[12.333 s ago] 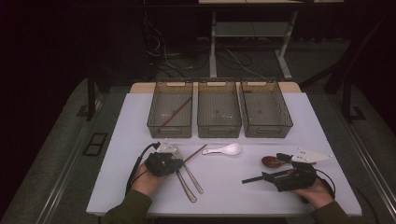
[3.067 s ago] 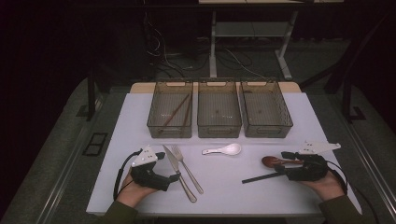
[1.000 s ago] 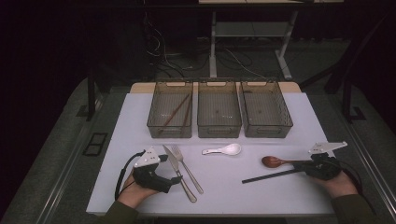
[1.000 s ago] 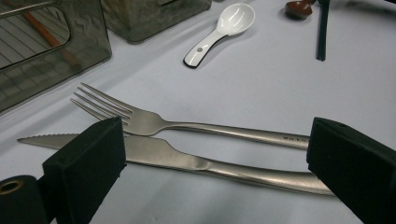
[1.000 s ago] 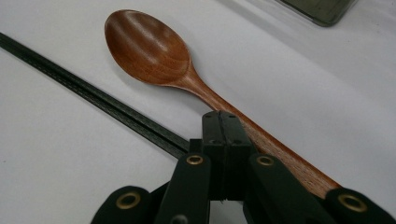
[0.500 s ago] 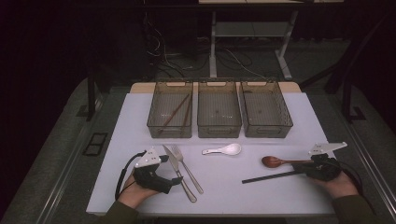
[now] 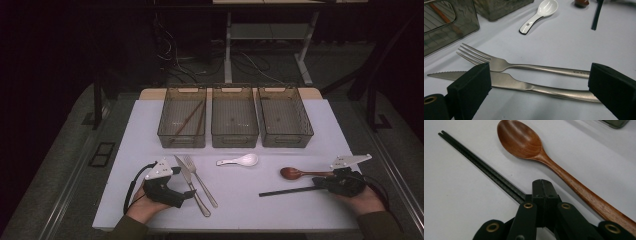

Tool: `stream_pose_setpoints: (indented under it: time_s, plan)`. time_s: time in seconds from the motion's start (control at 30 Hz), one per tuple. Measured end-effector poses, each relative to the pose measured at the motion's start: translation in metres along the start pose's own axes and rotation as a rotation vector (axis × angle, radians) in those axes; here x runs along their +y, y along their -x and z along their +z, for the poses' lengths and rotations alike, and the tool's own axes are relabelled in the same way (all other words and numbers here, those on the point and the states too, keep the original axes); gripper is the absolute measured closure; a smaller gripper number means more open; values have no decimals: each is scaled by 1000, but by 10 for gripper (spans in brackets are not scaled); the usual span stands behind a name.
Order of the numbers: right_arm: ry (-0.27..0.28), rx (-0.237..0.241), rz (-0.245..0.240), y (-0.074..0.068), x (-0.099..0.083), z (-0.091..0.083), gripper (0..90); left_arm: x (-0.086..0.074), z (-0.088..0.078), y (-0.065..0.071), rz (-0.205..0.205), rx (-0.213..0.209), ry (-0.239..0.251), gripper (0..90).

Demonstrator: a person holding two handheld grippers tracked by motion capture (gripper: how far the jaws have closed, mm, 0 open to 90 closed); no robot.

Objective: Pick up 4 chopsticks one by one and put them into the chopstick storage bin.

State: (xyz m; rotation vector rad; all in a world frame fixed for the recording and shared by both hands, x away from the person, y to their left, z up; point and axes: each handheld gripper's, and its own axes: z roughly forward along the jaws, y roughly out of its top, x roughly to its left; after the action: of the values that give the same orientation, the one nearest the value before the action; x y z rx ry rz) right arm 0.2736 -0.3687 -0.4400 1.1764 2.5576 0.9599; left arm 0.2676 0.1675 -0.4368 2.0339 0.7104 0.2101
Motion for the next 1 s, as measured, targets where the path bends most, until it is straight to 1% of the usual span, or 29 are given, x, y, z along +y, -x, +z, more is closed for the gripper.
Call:
stream_pose_setpoints:
  time_s: [0.1,0.27,0.37,0.4,0.47,0.5,0.53,0.63,0.67,0.7,0.73,0.77,0.83,0.87,1.0]
  plan:
    - [-7,8,1,-3,0,-1,894,0,0,0,-2,0,-1,40]
    - [-19,20,-12,-6,0,-1,894,0,1,0,-5,-2,0,40]
    - [13,36,-14,-7,4,-2,893,0,1,0,-4,-3,-2,40]
    - [30,53,-19,-8,5,-3,893,0,1,0,-4,-3,-2,39]
    - [60,87,-33,-12,9,-4,861,0,1,0,-5,-5,-2,40]
    - [74,115,-50,-16,12,-4,841,0,1,0,-6,-5,-2,40]
    - [79,126,-57,-19,13,-3,823,0,1,0,-6,-5,-2,39]
    - [99,172,-101,-30,20,2,756,0,2,0,-6,-8,-5,40]
    - [100,181,-111,-32,22,4,725,0,2,0,-6,-8,-5,39]
    - [106,180,-122,-35,24,6,680,0,2,0,-6,-8,-4,40]
    - [109,172,-133,-38,26,7,655,0,1,0,-7,-8,-2,40]
    - [114,172,-145,-40,28,9,644,0,1,0,-8,-8,0,39]
    - [115,196,-156,-44,32,11,615,0,1,0,-8,-8,0,40]
    - [114,200,-162,-47,34,13,601,0,1,0,-8,-9,-1,39]
    - [97,240,-198,-57,42,20,587,0,1,1,-9,-9,3,40]
